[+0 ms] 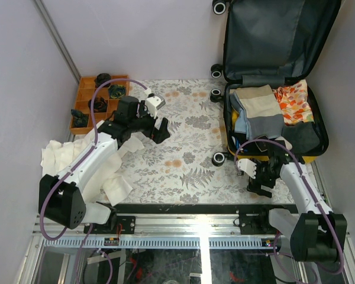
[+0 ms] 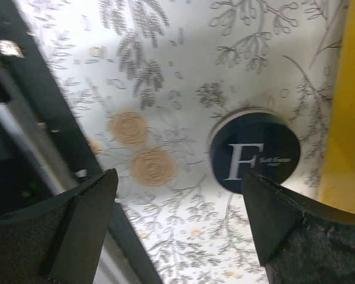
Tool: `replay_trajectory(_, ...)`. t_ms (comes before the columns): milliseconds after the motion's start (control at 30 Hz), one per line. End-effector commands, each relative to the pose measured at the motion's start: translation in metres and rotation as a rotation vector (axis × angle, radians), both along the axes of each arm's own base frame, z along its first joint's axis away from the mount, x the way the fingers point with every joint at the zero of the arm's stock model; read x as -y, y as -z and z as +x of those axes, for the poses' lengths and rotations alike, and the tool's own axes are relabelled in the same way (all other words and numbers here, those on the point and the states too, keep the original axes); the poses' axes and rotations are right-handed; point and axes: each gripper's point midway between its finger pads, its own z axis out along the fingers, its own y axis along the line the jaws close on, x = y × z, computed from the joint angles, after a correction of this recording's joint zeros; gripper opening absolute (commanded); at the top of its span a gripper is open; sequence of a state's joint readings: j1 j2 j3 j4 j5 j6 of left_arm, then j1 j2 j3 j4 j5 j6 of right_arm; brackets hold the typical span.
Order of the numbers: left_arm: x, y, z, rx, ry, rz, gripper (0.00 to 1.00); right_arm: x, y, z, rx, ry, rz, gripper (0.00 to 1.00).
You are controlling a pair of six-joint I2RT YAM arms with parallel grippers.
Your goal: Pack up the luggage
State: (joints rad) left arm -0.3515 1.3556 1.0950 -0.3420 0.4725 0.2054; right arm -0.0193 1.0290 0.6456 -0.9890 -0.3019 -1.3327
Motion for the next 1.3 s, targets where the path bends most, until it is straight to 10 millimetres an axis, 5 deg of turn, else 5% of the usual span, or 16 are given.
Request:
replay_trajectory(0,0.006,-0.024,0.013,0.07,0.009,-0.044,1.0,0.014,0.01,0.046,0.169,-0.08,-0.095,0.93)
replay_trajectory(433,0.007,-0.021,0.018,0.063,0.009,-0.029,1.0,0.034,0.045,0.074,0.196,-0.106,-0.223,0.93)
replay_trajectory(667,0.007,-0.023,0.021,0.065,0.009,-0.027,1.0,0.012,0.046,0.043,0.051,-0.162,-0.114,0.72)
replay_trajectory(867,0.008,-0.023,0.02,0.063,0.012,-0.029,1.0,0.0,0.046,0.01,0.003,-0.227,-0.07,0.72)
replay_trajectory(1167,0.008,-0.021,0.018,0.055,0.016,-0.035,1.0,-0.012,0.05,0.002,-0.023,-0.173,-0.02,0.8)
replay_trajectory(1267,0.008,-0.021,0.017,0.053,0.015,-0.035,1.0,-0.018,0.039,0.001,-0.043,-0.167,0.013,0.62)
